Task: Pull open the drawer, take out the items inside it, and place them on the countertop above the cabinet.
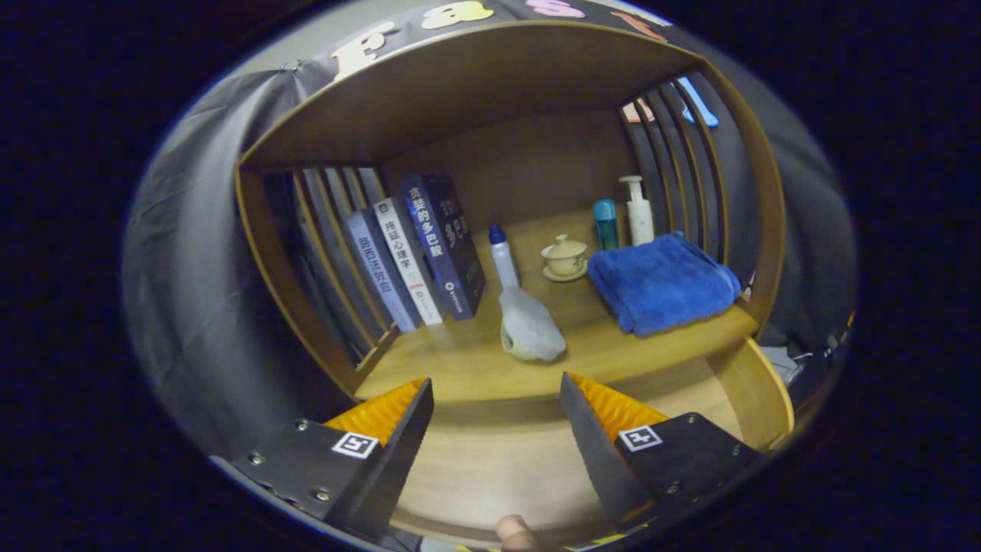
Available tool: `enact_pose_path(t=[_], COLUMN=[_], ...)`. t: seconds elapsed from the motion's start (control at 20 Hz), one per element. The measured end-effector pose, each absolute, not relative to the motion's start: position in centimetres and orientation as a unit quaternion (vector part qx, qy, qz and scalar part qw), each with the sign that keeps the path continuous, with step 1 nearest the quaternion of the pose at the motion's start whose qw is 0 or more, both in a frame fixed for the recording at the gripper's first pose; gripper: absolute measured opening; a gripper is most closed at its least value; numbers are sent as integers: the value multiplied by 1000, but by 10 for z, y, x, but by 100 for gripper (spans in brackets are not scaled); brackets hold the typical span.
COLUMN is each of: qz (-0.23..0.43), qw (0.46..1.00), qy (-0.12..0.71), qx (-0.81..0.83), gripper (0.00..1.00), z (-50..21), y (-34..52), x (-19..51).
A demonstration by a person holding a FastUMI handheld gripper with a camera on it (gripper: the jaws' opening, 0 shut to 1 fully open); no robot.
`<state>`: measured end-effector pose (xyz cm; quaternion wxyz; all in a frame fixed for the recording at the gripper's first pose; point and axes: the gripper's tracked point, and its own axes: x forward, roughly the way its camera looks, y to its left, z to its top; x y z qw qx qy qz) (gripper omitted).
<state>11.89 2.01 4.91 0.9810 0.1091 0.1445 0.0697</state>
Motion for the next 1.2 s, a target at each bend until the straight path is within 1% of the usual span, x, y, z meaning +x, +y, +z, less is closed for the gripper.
enact_pose_path(t=[0.15, 0.35, 0.55, 0.65, 0.85, 1.2], qz=[72, 66, 69, 61, 26, 21], qw=[983, 990, 991, 992, 995, 993], qy=[143, 106, 105, 103, 101, 118], qx=[93, 63, 38, 41, 4, 19], gripper=[98, 98, 98, 98, 98, 98], z=[38, 25, -13, -28, -60, -110], y=[18, 11, 14, 7, -20, -24], x=[79, 30, -13, -26, -34, -22])
